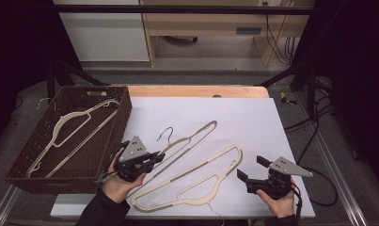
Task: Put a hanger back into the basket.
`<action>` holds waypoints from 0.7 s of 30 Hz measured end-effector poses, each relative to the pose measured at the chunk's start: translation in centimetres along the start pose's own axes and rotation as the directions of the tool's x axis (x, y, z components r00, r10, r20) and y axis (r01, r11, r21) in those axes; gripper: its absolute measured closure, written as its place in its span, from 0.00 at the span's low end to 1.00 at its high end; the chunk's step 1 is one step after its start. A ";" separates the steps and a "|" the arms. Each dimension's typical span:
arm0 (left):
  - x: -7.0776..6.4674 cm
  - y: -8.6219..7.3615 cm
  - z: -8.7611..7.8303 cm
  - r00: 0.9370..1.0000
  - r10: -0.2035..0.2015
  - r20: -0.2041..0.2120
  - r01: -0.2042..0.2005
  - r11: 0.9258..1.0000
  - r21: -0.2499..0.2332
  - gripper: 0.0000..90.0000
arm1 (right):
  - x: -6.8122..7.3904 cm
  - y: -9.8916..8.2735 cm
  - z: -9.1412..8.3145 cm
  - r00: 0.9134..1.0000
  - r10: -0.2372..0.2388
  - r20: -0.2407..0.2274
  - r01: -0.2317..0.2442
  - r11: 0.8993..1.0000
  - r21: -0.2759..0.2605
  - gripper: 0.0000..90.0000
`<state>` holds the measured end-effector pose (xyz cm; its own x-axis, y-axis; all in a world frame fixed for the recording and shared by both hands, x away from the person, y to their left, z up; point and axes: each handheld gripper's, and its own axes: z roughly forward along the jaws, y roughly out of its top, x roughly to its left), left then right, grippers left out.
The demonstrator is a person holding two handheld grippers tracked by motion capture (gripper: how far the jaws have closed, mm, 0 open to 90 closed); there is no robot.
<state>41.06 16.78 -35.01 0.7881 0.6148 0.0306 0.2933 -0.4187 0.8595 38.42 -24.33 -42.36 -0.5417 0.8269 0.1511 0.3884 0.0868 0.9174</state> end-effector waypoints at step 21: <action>4.5 5.7 -6.9 0.998 0.005 0.055 0.001 0.994 -0.108 0.96 | -0.5 1.1 -0.3 1.000 -0.018 0.008 0.018 1.000 -0.026 0.04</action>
<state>42.52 21.79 -26.47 0.8182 0.5749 0.0065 0.2341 -0.3436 0.9095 38.84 -24.82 -41.30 -0.5424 0.8298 0.1314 0.3593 0.0877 0.9291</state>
